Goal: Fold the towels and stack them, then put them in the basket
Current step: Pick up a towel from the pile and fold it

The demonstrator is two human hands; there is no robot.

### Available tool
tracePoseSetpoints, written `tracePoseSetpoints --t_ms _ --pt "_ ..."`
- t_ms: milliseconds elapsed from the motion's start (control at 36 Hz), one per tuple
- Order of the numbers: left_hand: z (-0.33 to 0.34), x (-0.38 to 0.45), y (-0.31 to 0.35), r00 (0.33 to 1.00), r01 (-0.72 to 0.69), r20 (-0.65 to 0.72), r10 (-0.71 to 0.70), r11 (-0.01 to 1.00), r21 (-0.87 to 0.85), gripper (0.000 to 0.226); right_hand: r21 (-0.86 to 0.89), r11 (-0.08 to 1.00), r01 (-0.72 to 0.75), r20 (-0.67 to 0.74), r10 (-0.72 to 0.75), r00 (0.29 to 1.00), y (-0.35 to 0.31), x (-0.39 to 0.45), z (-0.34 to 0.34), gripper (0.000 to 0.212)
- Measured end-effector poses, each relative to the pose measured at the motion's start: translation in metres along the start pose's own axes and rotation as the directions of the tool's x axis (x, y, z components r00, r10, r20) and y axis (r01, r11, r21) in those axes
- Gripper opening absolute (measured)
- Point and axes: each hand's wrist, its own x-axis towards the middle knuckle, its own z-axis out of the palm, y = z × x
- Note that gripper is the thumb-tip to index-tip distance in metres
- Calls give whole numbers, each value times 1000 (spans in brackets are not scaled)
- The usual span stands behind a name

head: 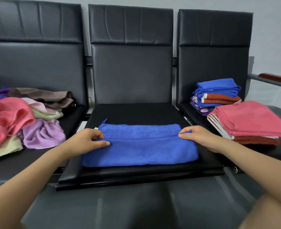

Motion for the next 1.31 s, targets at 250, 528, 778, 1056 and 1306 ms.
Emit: tracePoseSetpoints --t_ms 250,528,778,1056,1306 --pt "-11 45 -3 986 82 -140 -86 996 -34 7 -63 998 -8 -214 -5 977 1 40 2 10" --pt "10 105 -25 938 261 -186 -294 948 -182 8 -65 997 -44 -424 12 906 12 101 9 9" --pt "30 119 -34 916 374 -173 -361 927 42 16 -483 850 -208 -358 25 933 33 123 18 14" --pt "20 110 -41 866 353 -316 -388 921 -164 14 -410 903 -131 -330 -13 944 35 117 16 12" --pt "23 96 -47 867 321 -373 -329 943 -87 17 -364 931 -23 -367 -121 922 27 114 15 18"
